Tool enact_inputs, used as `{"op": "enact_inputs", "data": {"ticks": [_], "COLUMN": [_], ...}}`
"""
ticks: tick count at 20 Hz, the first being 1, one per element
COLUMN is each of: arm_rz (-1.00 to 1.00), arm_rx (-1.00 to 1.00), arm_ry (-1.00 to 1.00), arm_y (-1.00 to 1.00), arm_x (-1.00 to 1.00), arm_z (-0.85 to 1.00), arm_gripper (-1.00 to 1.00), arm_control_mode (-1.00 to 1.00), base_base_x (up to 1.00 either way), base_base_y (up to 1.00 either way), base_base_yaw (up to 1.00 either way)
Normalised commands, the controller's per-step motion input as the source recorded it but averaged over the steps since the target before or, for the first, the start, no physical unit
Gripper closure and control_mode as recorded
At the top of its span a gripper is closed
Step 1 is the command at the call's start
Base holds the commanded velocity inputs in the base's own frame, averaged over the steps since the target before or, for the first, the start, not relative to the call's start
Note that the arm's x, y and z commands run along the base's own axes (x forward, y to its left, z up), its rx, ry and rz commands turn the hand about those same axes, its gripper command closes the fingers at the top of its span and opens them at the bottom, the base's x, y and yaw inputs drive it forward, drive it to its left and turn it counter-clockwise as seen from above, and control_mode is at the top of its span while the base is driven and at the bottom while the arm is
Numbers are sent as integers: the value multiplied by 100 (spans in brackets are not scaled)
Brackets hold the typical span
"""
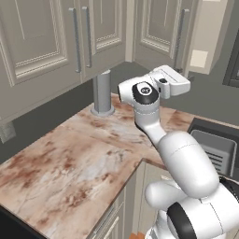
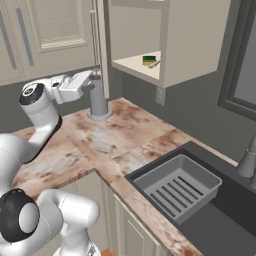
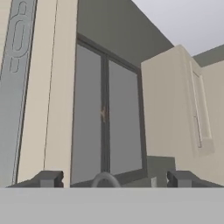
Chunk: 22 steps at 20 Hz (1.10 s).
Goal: Pick up the dish brush and sponge from the sink, and place them back in the cabinet, and close the cabinet door.
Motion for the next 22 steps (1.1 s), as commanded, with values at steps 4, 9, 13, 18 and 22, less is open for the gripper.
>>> {"op": "enact_inputs", "data": {"ticks": [4,9,13,18,22], "arm_rz": [0,0,0,0,0], "arm_rx": [0,0,0,0,0], "arm_ry": [4,1,0,2,2], "arm_y": [-4,0,0,0,0], "arm_x": [16,28,34,39,42], "arm_z": [-26,-25,-28,-32,-38], "arm_gripper": [-100,-100,-100,-100,-100], "arm_control_mode": [-100,-100,-100,-100,-100], "base_base_x": [0,0,0,0,0], "base_base_y": [0,0,0,0,0], "base_base_yaw": [0,0,0,0,0]}}
